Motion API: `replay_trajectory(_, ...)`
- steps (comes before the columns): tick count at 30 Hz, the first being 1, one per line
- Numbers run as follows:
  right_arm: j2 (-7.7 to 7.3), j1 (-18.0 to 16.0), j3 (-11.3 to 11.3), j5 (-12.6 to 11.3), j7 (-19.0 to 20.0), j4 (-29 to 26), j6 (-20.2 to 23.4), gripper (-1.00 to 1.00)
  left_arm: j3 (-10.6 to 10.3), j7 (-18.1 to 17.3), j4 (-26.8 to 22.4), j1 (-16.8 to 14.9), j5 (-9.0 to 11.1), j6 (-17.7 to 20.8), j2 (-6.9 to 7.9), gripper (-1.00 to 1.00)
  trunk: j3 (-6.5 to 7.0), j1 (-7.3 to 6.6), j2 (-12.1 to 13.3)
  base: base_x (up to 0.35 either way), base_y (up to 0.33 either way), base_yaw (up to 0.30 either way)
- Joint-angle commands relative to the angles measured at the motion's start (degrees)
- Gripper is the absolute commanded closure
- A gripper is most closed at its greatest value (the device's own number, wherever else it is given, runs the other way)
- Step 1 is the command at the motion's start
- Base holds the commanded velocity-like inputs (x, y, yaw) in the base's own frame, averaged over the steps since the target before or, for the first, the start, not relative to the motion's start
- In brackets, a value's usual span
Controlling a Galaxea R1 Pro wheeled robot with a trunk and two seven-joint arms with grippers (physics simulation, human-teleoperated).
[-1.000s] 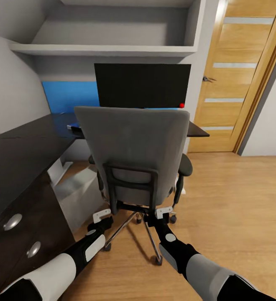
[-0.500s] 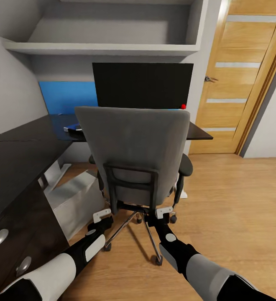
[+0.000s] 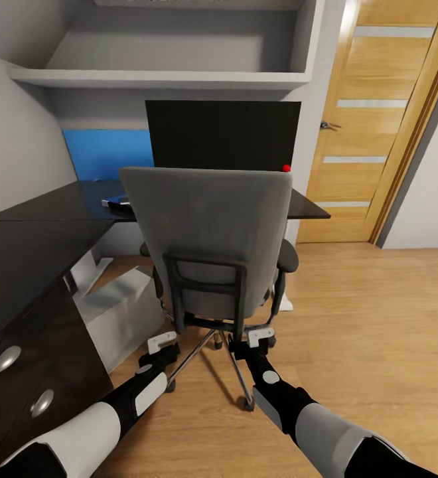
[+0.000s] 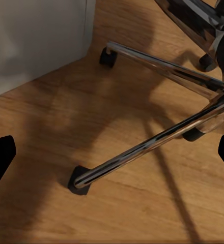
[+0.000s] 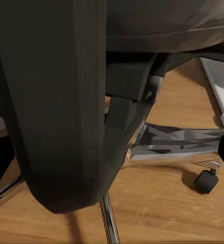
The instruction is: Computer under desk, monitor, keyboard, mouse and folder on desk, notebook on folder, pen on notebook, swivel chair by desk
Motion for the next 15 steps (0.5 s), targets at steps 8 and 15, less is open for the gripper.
replay_trajectory(8,-0.01,-0.1,0.4,-0.4,-0.4,0.0,-0.2,-1.0,-0.5,0.3,0.0,0.0,0.6,-0.3,0.03,-1.0,-0.05,-0.01,0.0,-0.006,-0.003,0.0)
replay_trajectory(15,-0.01,-0.1,0.4,-0.4,-0.5,0.0,-0.2,-1.0,-0.5,0.3,0.0,0.0,0.6,-0.3,0.03,-1.0,-0.05,-0.01,0.0,-0.096,0.0,0.0)
